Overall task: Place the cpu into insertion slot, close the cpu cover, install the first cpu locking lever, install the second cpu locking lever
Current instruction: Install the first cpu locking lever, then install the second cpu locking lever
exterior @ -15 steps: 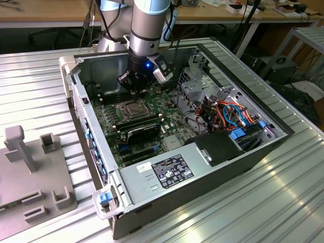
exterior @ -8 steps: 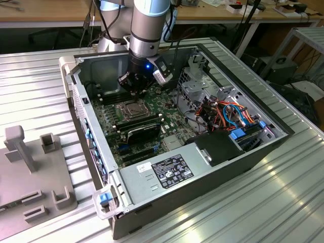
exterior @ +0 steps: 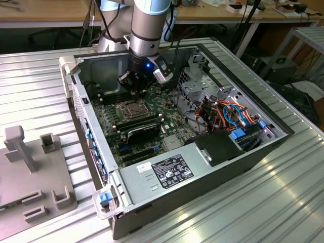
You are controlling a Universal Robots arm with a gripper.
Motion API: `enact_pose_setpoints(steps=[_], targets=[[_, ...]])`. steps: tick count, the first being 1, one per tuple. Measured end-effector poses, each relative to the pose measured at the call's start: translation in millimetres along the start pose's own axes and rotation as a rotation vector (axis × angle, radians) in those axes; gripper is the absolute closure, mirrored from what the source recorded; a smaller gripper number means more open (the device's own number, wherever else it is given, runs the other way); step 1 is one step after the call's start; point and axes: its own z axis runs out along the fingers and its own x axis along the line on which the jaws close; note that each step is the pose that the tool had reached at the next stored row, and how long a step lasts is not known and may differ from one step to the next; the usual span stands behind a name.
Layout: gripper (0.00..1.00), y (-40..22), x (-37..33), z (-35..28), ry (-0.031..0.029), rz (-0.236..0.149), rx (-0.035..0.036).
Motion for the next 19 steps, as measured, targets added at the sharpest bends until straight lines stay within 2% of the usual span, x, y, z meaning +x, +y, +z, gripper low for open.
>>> enact_pose_setpoints(steps=[9, 19], targets=[[0.89, 0.1, 0.1, -8.3, -0.0004, 0.000, 0.0001], [0.89, 0.1, 0.2, -9.2, -0.0009, 0.000, 0.0000]])
